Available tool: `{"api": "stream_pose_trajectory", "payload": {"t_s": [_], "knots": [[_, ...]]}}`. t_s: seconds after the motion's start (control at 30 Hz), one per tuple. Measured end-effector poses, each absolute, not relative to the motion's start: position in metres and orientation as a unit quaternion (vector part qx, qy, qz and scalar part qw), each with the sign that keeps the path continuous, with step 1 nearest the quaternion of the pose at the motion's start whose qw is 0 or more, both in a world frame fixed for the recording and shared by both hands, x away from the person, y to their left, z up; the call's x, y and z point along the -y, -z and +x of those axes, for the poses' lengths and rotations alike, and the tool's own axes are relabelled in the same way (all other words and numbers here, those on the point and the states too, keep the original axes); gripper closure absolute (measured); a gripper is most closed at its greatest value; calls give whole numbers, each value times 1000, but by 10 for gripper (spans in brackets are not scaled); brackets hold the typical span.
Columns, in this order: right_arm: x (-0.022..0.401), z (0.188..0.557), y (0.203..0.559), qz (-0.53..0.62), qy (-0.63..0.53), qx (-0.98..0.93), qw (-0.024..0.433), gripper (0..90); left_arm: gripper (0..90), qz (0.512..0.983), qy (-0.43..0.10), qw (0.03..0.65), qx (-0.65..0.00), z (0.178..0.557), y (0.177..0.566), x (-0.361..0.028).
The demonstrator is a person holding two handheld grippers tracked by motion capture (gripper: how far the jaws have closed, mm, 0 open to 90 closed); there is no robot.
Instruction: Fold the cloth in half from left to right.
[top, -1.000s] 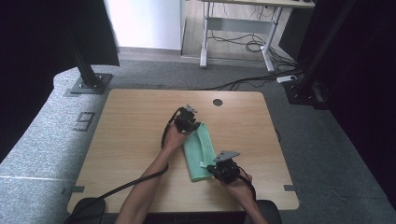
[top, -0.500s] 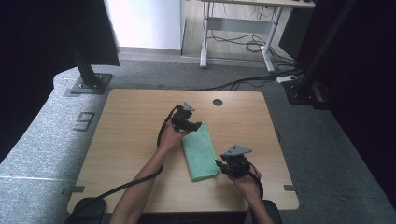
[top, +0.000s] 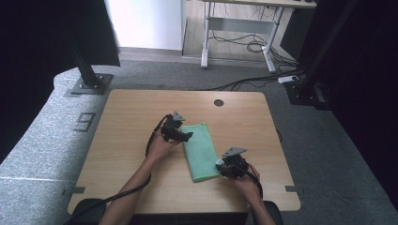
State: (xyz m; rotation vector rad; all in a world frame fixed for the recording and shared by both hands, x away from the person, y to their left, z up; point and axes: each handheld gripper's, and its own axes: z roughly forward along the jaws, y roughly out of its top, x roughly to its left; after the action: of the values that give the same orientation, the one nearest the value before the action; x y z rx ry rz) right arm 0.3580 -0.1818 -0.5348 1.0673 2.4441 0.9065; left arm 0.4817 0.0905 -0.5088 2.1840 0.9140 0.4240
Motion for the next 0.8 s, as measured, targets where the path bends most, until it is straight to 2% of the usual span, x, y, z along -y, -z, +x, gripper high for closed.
{"api": "stream_pose_trajectory", "payload": {"t_s": [0.17, 0.4, 0.8], "knots": [[185, 359, 538, 380, -326, -852, 151, 557, 202, 841, -182, 344, -376, 488, 517, -98], [179, 352, 537, 374, -325, -858, 138, 578, 202, 827, -173, 335, -417, 505, 536, -110], [180, 350, 539, 379, -335, -853, 130, 558, 200, 853, -170, 325, -371, 468, 540, -96]]}}
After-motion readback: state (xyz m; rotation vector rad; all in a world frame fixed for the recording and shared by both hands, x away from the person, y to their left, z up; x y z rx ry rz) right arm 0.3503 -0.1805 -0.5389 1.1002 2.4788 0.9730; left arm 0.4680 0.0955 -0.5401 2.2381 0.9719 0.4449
